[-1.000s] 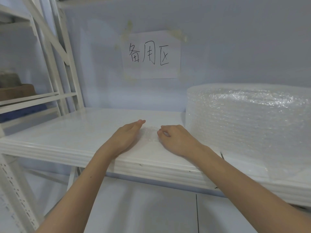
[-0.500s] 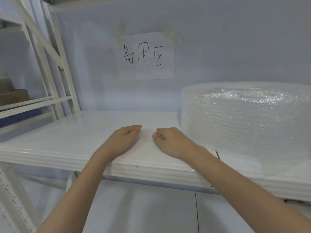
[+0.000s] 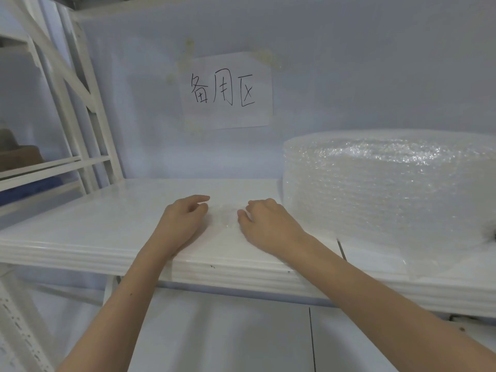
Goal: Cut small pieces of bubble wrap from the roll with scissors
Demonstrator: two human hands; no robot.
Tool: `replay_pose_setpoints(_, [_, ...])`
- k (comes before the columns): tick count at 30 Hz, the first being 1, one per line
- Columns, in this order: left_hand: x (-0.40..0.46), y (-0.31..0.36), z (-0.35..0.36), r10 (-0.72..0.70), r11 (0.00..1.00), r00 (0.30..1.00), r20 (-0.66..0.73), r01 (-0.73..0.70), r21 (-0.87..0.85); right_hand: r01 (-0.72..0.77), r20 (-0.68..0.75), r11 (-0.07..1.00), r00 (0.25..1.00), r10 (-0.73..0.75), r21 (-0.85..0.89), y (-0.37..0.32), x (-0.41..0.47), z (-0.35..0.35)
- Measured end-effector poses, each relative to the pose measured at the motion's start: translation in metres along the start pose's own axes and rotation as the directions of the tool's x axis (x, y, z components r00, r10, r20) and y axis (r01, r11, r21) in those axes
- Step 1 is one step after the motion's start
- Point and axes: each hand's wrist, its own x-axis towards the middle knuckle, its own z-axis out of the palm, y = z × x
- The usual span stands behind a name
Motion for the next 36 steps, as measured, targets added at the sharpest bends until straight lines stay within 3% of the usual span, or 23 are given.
replay_pose_setpoints(5, [-0.002, 0.001, -0.001, -0.018, 0.999, 1.0, -0.022, 0.017, -0.027, -0.015, -0.045, 1.0, 0.999, 0.015, 0.009, -0.002, -0.002, -0.005])
replay_pose_setpoints(14, [-0.001, 0.001, -0.001, -0.021, 0.999, 1.0, -0.023, 0.02, -0.03, -0.045, -0.002, 0.997, 0.999, 0.045, 0.06, -0.006, -0.004, -0.008])
replay_pose_setpoints(24, [0.0, -0.001, -0.002, -0.02, 0.999, 0.997, -0.069, 0.017, -0.043, -0.032, -0.121, 0.995, 0.992, 0.021, -0.096, -0.009, -0.007, -0.015])
replay_pose_setpoints(30, [-0.001, -0.002, -0.002, -0.026, 0.999, 0.996, -0.082, 0.022, -0.049, -0.124, -0.037, 0.981, 0.992, 0.12, -0.146, -0.014, -0.008, -0.023])
replay_pose_setpoints(36, [0.0, -0.003, -0.002, -0.038, 0.998, 0.996, -0.086, 0.034, -0.051, -0.066, -0.031, 0.989, 0.998, 0.063, -0.131, -0.011, -0.005, -0.016])
